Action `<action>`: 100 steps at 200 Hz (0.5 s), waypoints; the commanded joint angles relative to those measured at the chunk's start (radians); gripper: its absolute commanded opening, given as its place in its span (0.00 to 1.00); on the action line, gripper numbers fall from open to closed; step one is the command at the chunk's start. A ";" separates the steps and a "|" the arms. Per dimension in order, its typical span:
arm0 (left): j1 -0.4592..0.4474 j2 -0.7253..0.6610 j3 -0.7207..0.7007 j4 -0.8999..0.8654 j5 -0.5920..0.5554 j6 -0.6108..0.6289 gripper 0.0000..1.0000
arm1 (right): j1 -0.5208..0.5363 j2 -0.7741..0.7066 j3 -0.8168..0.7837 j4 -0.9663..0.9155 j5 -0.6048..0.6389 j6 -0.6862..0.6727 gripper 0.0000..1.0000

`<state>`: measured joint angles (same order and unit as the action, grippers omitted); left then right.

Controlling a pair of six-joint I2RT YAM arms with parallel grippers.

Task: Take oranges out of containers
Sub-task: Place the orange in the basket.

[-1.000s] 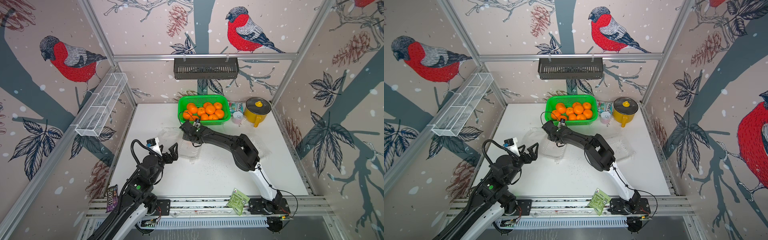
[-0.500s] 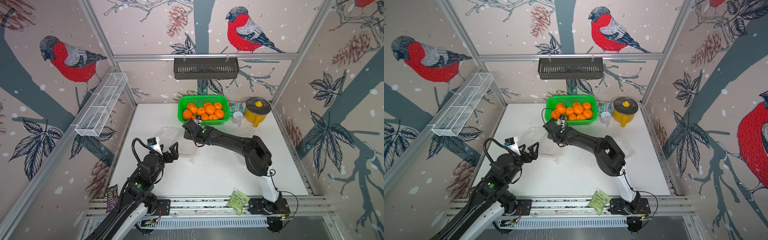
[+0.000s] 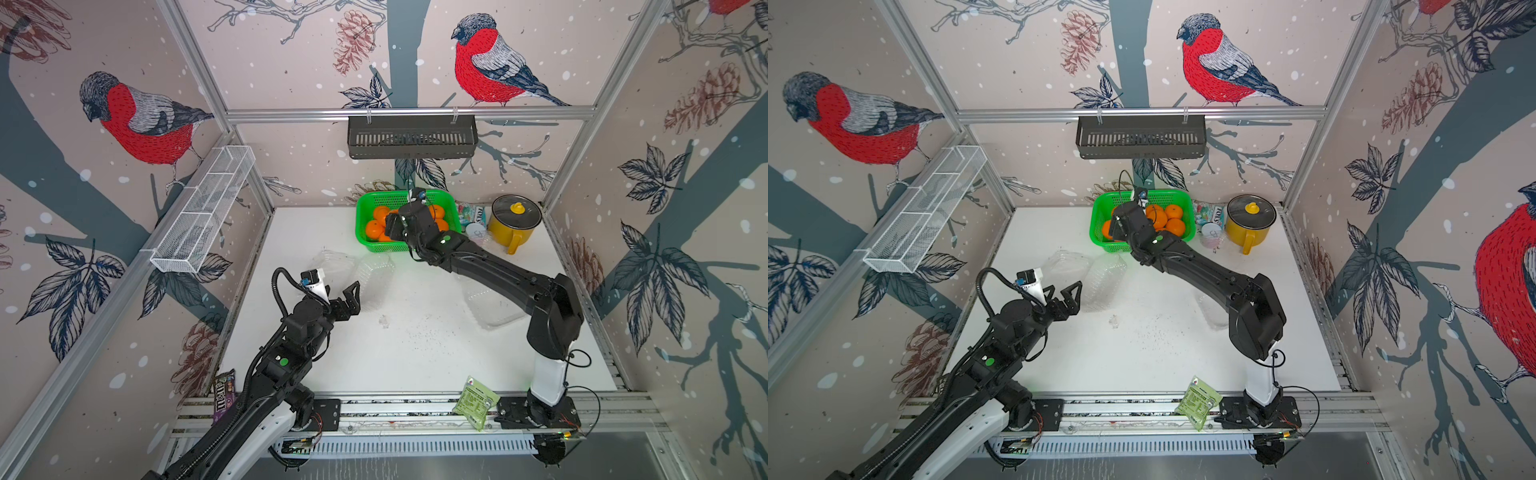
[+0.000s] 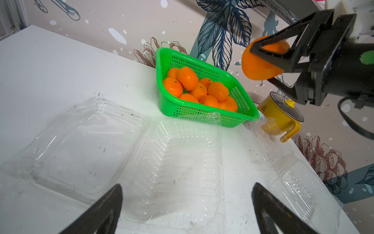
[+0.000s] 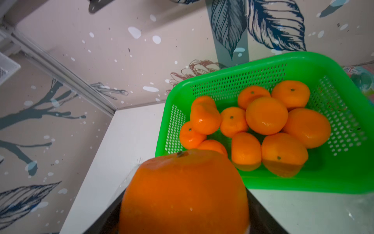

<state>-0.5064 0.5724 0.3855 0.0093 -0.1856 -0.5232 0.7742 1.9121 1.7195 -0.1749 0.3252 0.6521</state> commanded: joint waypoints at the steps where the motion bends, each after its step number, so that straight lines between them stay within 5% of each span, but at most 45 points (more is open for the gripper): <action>1: 0.001 0.004 0.009 0.045 -0.004 0.000 0.98 | -0.044 0.028 0.031 0.022 -0.095 -0.047 0.66; 61: 0.001 0.052 0.032 0.044 -0.007 0.001 0.98 | -0.177 0.295 0.340 -0.122 -0.271 -0.096 0.66; 100: 0.001 0.057 0.038 0.038 -0.021 0.006 0.98 | -0.200 0.393 0.387 -0.112 -0.340 -0.089 0.66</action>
<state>-0.5064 0.6285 0.4152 0.0162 -0.1875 -0.5232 0.5789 2.2723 2.0869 -0.2729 0.0654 0.5724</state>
